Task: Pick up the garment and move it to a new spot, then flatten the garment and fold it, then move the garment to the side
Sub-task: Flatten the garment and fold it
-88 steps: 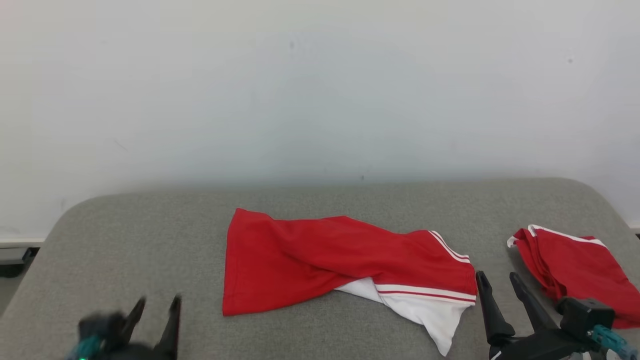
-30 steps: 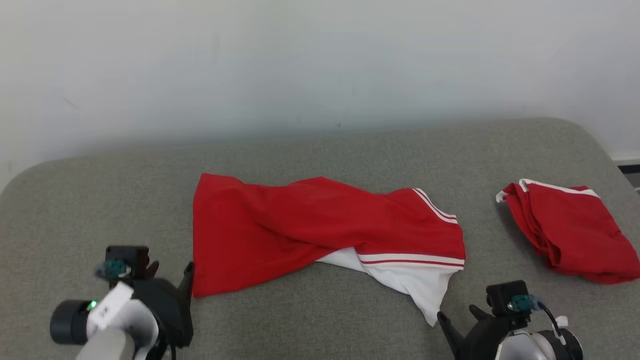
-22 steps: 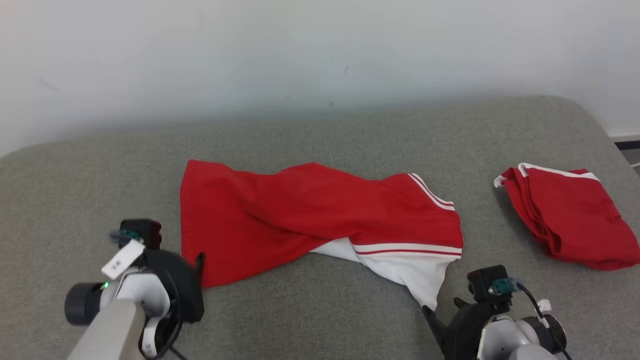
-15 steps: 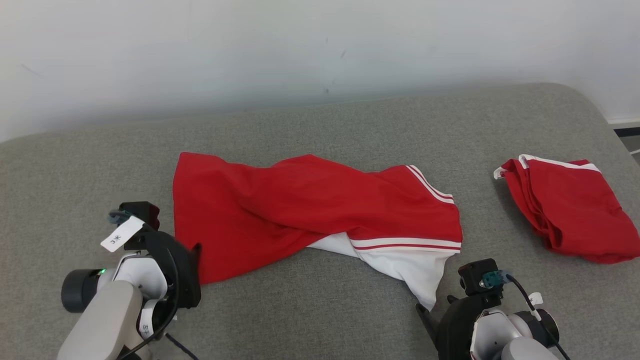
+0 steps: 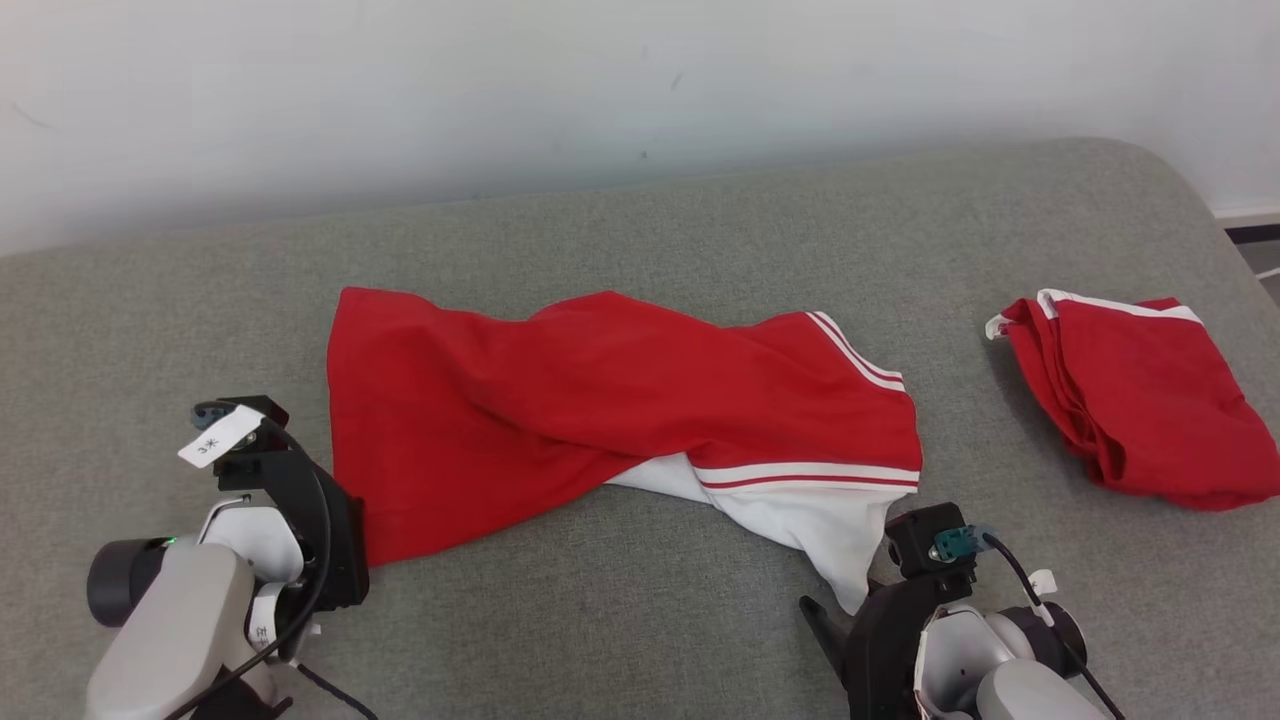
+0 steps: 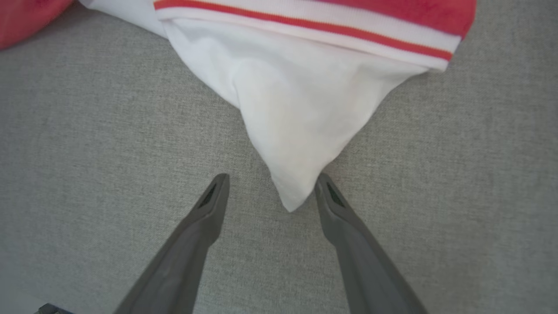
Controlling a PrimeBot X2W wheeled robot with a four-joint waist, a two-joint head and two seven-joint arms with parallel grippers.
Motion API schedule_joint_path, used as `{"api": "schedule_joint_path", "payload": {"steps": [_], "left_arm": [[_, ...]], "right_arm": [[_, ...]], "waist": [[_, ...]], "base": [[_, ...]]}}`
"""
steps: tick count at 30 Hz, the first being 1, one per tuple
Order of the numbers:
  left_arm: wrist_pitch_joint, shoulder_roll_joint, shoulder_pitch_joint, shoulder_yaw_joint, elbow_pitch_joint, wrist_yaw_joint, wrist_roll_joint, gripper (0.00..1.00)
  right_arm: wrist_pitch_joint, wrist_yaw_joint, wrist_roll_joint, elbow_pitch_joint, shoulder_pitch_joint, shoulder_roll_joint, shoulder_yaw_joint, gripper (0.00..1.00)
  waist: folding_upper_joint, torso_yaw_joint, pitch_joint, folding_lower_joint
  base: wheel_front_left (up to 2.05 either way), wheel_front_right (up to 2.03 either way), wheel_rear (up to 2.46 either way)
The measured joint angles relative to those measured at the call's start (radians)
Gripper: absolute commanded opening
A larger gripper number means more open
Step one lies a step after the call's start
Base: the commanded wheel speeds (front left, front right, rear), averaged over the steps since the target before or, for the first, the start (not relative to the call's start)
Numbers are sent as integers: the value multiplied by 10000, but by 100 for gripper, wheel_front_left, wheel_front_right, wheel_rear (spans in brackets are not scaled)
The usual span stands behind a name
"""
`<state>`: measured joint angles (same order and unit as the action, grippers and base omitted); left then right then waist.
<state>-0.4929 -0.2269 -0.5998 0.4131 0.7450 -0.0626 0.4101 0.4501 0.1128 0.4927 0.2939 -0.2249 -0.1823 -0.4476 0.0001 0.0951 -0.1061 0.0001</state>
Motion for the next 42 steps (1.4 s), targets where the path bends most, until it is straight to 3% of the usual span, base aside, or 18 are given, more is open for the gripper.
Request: {"api": "schedule_joint_path", "payload": {"steps": [9,13,16,19,20,22,27,28,29,30,31,33,35,39,40,41,42], "left_arm": [[-182,228,-427,77,454,15,2,84],[-194,366,-535,159,571,31,2,52],[-270,433,-727,209,723,117,2,47],[-270,462,-836,219,838,199,2,50],[-270,464,-838,226,872,199,0,58],[-270,504,-841,245,932,207,2,100],[-318,639,-824,307,1087,433,33,100],[-318,646,-819,309,1095,454,40,100],[-318,652,-819,307,1116,456,40,90],[-318,648,-809,307,1127,464,40,49],[-316,648,-805,309,1129,468,40,44],[-299,675,-807,339,1133,543,40,0],[-255,723,-807,360,1156,543,40,0],[-167,757,-810,347,1289,637,67,0],[-153,761,-812,343,1304,637,117,0],[-117,761,-814,345,1323,639,123,0],[-77,763,-816,345,1344,640,123,0]], "right_arm": [[0,0,2,-94,-100,-36,102,100],[-4,2,4,-136,-109,-69,205,89],[-8,2,15,-130,-111,-88,253,79],[-8,2,48,-96,-114,-92,286,81],[-10,2,54,-81,-114,-92,297,82],[-10,2,86,-44,-111,-105,332,84],[-4,2,88,15,-105,-107,330,84],[-2,2,88,13,-104,-102,311,79],[0,2,88,8,-104,-90,284,68],[4,2,88,-4,-103,-81,245,47],[6,2,88,-25,-101,-69,217,40],[40,2,88,-36,-93,-65,201,15],[79,2,88,-42,-89,-77,201,0],[90,2,88,-44,-79,-121,230,0],[105,2,88,-44,-68,-144,234,13],[140,2,88,-40,-53,-182,228,83],[178,2,88,-31,-43,-236,201,100]], "waist": [[0,71,-336,0],[0,7,-428,-1],[0,-102,-470,-1],[0,-221,-464,-1],[0,-255,-449,-1],[0,-318,-397,-1],[0,-450,-215,-1],[0,-466,-184,-1],[0,-477,-161,-1],[0,-476,-147,-2],[-1,-469,-151,-1],[0,-445,-176,-1],[0,-426,-202,-1],[0,-391,-211,-1],[-1,-393,-208,-1],[0,-397,-204,-1],[0,-402,-199,-1]], "base": [[0,0,0],[0,0,0],[0,0,0],[0,0,0],[0,0,0],[0,0,0],[0,0,0],[0,0,0],[0,0,0],[0,0,0],[0,0,0],[0,0,0],[0,0,0],[0,0,0],[0,0,0],[0,0,0],[0,0,0]]}}
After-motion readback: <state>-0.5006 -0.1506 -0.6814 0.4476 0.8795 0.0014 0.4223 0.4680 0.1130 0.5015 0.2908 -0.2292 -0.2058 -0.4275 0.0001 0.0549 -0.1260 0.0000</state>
